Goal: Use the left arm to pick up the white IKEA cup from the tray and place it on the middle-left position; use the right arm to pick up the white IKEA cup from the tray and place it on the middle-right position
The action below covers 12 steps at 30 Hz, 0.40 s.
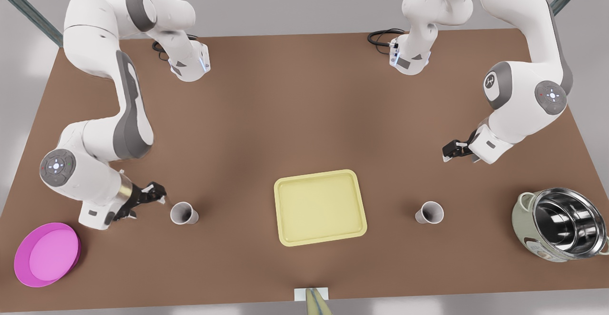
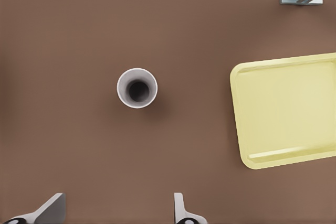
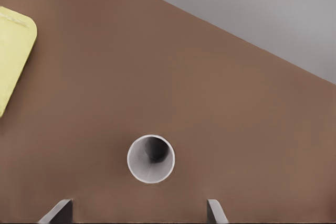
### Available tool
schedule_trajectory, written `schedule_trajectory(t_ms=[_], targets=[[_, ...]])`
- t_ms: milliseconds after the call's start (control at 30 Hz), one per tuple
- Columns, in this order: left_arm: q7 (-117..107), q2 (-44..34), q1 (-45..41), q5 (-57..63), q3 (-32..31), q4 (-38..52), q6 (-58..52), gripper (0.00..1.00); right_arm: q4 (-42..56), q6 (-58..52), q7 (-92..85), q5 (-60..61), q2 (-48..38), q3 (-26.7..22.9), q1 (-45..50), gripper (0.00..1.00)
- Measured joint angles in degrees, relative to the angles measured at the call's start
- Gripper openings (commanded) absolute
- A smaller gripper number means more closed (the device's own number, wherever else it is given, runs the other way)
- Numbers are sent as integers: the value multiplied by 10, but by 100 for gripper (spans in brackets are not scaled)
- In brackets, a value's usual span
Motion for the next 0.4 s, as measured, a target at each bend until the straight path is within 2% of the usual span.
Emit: schedule_trajectory(t_ms=[200,400], targets=[[-2,0,0,0,-1,0,0,100,-6,-78,80,-39,-31,17,15,100],[-4,2,0,14,-6,9,1,100,-1,-138,81,-57,-34,14,-22,100]])
